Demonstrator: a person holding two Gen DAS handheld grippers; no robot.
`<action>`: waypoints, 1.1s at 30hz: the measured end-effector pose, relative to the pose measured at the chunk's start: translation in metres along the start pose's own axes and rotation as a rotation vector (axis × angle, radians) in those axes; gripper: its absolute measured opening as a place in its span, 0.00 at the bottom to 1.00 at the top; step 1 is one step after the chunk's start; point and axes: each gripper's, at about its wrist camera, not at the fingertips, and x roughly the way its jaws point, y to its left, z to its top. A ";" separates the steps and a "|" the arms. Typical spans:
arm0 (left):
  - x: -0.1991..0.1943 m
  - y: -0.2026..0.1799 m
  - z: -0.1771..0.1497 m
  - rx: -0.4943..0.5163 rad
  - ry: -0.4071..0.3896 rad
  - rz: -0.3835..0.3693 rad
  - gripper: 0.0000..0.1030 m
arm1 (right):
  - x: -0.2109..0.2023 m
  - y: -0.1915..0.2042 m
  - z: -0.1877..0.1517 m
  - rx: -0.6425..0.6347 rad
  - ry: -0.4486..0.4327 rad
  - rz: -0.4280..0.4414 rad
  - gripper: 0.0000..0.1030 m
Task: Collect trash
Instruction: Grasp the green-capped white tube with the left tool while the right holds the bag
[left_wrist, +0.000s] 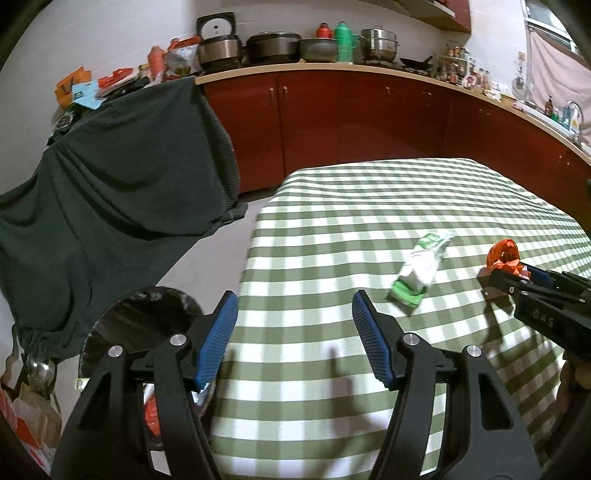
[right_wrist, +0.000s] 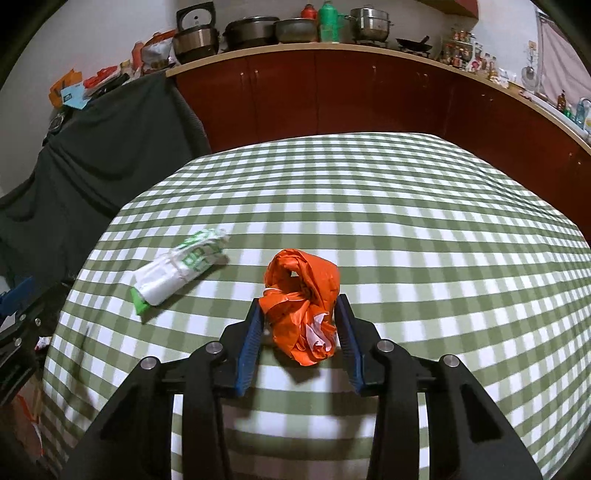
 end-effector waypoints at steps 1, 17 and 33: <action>0.001 -0.003 0.002 0.005 0.000 -0.005 0.61 | -0.002 -0.005 -0.001 0.007 -0.002 -0.005 0.39; 0.028 -0.080 0.019 0.124 0.037 -0.070 0.66 | -0.018 -0.096 -0.010 0.115 -0.016 -0.077 0.39; 0.076 -0.103 0.027 0.150 0.149 -0.125 0.42 | -0.012 -0.116 -0.014 0.138 -0.001 -0.046 0.39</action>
